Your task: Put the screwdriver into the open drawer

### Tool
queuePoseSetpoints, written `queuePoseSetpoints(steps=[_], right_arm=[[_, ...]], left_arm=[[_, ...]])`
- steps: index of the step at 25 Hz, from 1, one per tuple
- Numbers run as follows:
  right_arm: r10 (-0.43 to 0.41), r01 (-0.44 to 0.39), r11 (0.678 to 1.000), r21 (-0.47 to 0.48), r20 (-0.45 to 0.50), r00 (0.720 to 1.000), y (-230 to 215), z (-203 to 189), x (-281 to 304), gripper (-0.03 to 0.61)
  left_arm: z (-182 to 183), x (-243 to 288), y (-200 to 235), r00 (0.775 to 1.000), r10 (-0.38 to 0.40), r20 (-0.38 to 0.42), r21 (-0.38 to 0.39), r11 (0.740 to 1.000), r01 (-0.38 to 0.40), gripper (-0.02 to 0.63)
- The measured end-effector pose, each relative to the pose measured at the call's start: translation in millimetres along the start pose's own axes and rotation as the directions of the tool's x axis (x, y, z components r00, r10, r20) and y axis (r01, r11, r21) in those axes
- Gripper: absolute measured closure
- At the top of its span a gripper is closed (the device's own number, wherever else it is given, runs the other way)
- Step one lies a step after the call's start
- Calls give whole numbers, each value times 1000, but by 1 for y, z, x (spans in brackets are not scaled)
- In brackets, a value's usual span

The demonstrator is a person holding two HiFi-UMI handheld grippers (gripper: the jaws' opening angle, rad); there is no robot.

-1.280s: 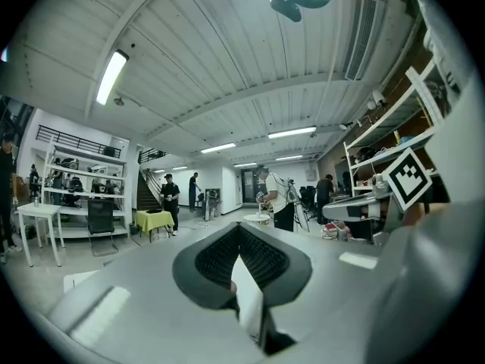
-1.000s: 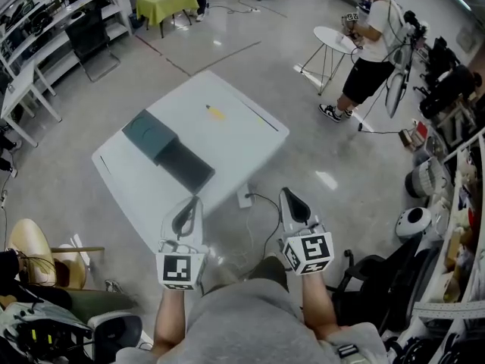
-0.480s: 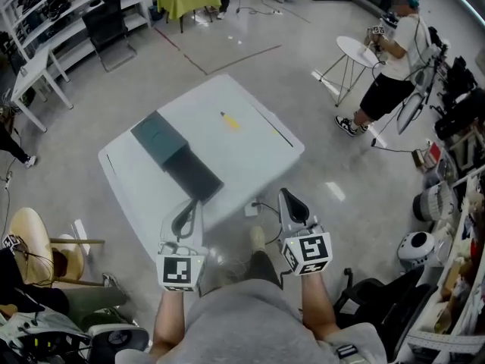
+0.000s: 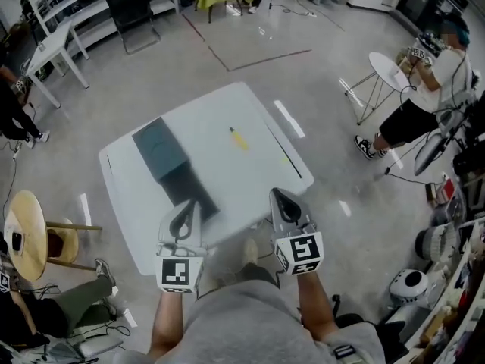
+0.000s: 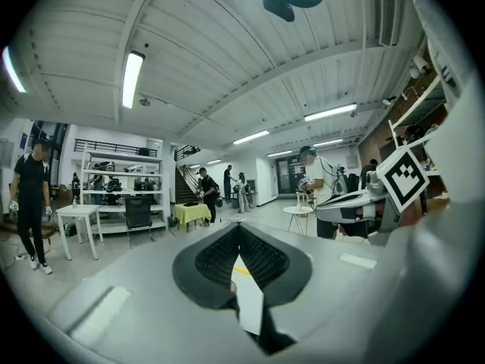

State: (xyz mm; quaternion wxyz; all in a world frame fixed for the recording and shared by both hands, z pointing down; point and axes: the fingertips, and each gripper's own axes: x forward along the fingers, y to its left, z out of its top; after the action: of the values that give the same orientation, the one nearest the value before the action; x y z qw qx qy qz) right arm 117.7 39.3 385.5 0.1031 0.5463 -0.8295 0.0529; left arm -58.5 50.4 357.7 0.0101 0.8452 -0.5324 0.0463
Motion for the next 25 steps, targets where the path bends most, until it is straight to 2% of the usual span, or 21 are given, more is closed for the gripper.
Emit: queuePoseSetpoints(steps=[4, 8, 15, 25], right_arm=[[61, -61, 998, 1, -28, 998, -22, -2, 38, 574], [124, -124, 992, 3, -60, 990, -42, -8, 72, 574], [213, -214, 977, 1, -119, 970, -72, -30, 135, 574], [289, -290, 957, 22, -196, 937, -76, -69, 222, 574]], left_arm=[[-9, 35, 8, 998, 51, -39, 10, 999, -51, 603], [-14, 65, 12, 992, 112, -65, -31, 993, -114, 603], [-42, 118, 17, 978, 184, -101, -43, 981, -189, 603], [-88, 181, 41, 966, 213, -145, -113, 967, -230, 603]])
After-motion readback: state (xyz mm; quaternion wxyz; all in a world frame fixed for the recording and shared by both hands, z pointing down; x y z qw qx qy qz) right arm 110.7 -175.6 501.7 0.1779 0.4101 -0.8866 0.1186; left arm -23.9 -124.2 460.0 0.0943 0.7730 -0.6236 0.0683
